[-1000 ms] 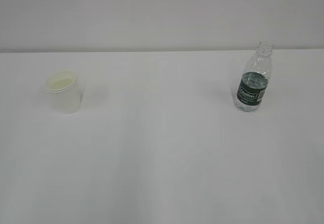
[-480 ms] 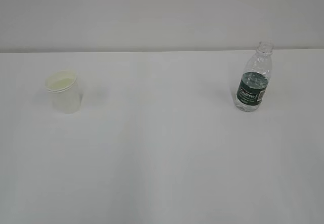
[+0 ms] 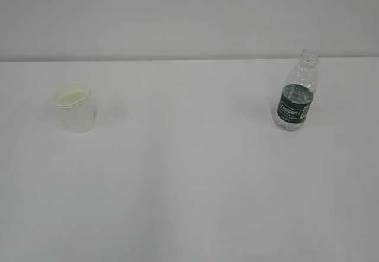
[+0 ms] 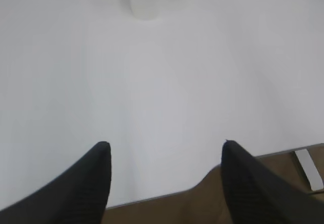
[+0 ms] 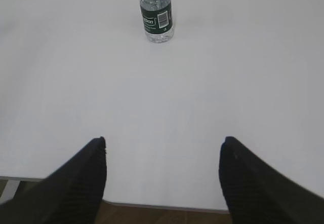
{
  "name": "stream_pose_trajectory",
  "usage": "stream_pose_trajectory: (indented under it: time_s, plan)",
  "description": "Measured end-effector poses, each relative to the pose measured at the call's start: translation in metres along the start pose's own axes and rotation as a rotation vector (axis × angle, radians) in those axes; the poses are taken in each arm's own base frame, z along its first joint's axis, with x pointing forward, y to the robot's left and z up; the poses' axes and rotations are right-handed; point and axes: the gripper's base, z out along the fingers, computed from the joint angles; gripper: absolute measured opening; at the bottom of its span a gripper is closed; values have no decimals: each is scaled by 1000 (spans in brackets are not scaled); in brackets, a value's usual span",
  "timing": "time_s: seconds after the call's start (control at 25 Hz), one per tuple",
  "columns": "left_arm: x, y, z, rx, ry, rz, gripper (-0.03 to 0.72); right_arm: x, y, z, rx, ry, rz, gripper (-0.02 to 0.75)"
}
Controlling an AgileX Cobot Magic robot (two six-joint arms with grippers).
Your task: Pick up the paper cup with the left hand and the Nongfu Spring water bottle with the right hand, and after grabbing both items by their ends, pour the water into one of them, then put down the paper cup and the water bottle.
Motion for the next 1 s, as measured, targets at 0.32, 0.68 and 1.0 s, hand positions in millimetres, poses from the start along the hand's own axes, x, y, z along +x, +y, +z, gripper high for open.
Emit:
stream_pose_trajectory:
  time_s: [0.32,0.68,1.0]
  plan:
    - [13,2,-19,21,-136,3,484,0,0,0,-2,-2,1,521]
    - [13,2,-19,22,-134,3,482,0,0,0,-2,0,1,521]
    - [13,2,-19,22,-134,3,482,0,0,0,-2,0,1,521]
